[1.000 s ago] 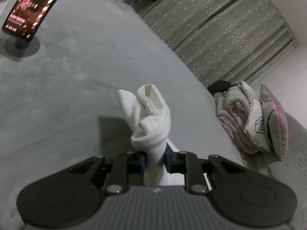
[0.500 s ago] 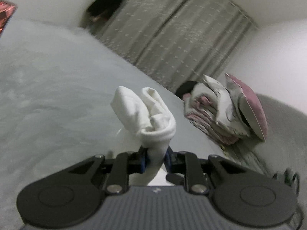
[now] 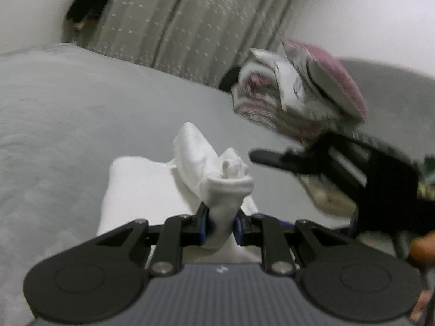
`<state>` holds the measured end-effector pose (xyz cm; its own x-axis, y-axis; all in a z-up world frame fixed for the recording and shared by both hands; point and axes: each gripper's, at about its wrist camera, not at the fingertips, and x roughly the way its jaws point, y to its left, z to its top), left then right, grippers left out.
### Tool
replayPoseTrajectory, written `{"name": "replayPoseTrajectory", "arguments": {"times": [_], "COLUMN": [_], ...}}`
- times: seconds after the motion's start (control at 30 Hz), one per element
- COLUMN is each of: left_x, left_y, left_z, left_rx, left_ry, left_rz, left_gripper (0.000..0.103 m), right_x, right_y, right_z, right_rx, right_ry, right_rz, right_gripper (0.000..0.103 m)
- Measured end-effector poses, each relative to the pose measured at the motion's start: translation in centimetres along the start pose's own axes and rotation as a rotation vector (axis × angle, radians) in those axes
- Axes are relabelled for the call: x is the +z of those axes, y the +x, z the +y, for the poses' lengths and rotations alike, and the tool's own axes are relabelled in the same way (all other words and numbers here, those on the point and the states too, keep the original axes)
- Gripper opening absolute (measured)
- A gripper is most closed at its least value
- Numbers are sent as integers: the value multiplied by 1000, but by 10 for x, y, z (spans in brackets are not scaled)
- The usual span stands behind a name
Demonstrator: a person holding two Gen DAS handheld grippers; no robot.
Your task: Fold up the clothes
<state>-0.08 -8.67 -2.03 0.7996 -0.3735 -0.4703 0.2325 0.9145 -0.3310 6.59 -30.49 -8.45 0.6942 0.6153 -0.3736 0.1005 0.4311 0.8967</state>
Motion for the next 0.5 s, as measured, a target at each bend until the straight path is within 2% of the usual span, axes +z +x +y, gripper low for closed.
{"name": "replayPoseTrajectory", "arguments": {"times": [0.07, 0.17, 0.23, 0.27, 0.3, 0.37, 0.43, 0.5], "left_x": [-6, -12, -14, -14, -14, -16, -16, -12], "left_y": [9, 16, 13, 13, 11, 6, 0, -9], "left_z": [-6, -11, -14, -15, -14, -12, -8, -2], "left_rx": [-7, -51, -108, -144, -171, -211, -254, -299], "left_ry": [51, 129, 177, 193, 202, 223, 234, 230], "left_rz": [45, 83, 89, 95, 103, 117, 127, 131], "left_gripper": [20, 32, 54, 59, 57, 62, 72, 74], "right_x": [5, 14, 18, 19, 21, 24, 25, 25], "right_y": [2, 8, 9, 9, 9, 9, 7, 8], "right_z": [-11, -22, -26, -26, -26, -25, -23, -18], "right_rx": [-15, -36, -41, -45, -53, -71, -86, -104], "right_ry": [32, 53, 58, 57, 53, 42, 21, -16], "right_rz": [10, 26, 32, 32, 32, 30, 34, 48], "right_gripper": [68, 68, 67, 67, 67, 67, 67, 66]}}
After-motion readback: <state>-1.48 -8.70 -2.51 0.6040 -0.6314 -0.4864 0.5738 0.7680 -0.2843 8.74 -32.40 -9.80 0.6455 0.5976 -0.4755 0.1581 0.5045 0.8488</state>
